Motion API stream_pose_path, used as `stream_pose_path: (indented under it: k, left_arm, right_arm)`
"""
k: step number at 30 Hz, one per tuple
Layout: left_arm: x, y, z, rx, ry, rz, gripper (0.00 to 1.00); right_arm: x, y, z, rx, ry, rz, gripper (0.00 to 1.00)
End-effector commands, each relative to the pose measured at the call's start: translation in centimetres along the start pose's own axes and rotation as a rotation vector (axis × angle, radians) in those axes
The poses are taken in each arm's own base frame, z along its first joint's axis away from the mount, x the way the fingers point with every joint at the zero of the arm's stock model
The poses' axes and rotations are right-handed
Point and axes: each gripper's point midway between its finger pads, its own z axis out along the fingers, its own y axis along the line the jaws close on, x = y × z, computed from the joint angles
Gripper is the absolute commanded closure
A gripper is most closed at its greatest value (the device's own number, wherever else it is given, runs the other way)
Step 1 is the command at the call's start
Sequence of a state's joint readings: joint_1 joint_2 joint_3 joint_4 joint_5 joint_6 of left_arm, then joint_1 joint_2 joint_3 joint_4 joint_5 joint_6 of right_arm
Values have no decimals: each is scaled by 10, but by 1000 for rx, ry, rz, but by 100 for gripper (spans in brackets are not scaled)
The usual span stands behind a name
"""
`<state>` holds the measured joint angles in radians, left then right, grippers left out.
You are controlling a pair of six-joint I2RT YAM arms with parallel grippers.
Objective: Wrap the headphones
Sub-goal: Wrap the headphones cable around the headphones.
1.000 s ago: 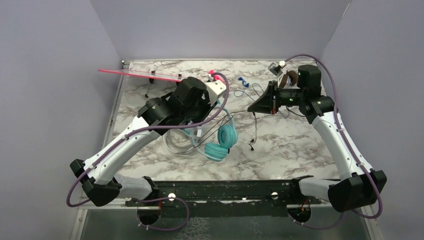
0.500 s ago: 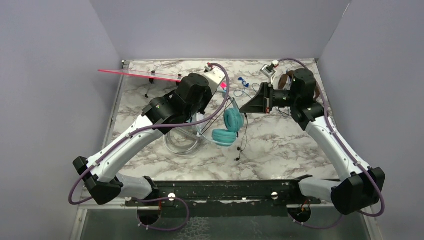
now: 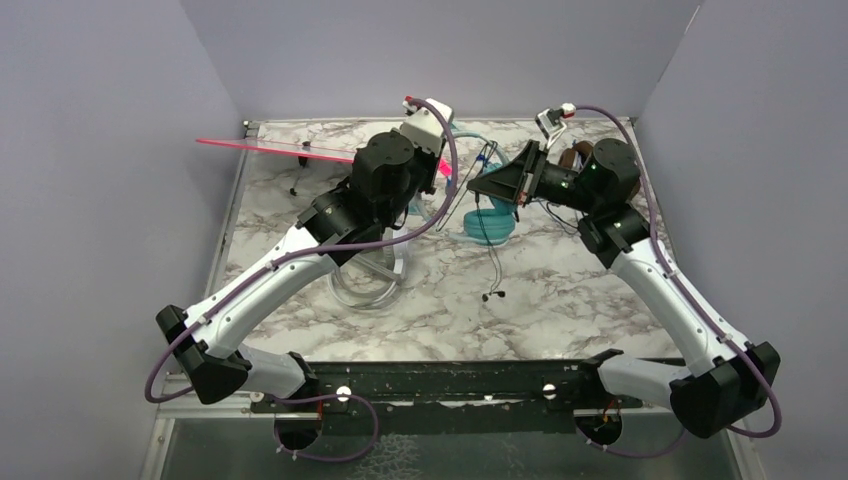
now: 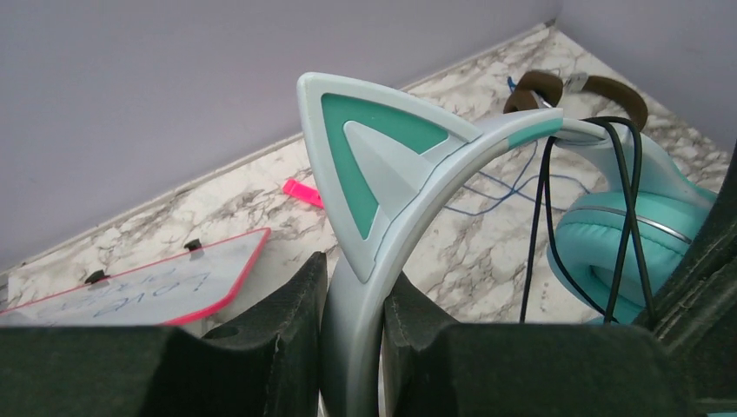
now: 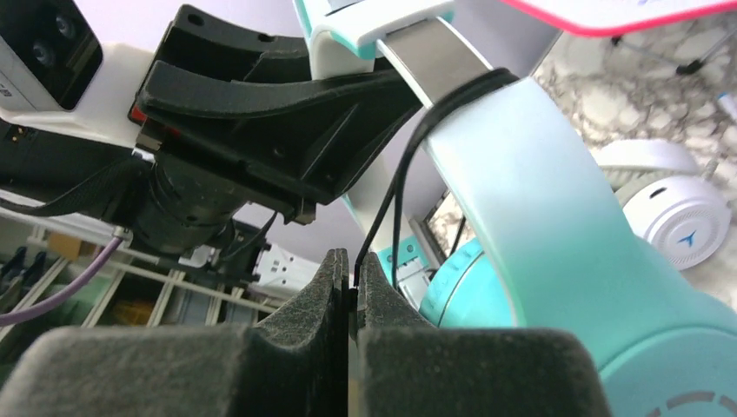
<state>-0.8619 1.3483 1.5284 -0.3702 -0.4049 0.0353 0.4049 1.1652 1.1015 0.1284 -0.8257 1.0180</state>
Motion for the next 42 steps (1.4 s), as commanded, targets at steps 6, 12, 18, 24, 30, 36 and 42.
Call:
stream_pose_path:
  k: [6, 12, 18, 24, 30, 36, 42]
  left_arm:
    - [-104, 25, -21, -89, -407, -330, 100]
    - [-119, 32, -22, -128, -450, -358, 100]
    - [-121, 48, -26, -207, -492, -419, 100]
    - [-125, 53, -25, -241, -535, -484, 100]
    - [-130, 51, -23, -229, -567, -536, 100]
    - [-139, 53, -22, -239, -571, -560, 100]
    - [-150, 53, -22, -240, -560, -567, 100]
  right_arm:
    - [-5, 4, 6, 124, -42, -119, 94]
    - [-3, 13, 4, 125, -46, -177, 88]
    - [-10, 25, -2, 130, -85, -206, 83]
    - [-19, 31, -2, 152, -89, -218, 74]
    - [-23, 35, -4, 166, -98, -244, 74]
    - [-12, 29, -10, 164, -70, -282, 63]
    - [1, 23, -28, 200, -15, -462, 32]
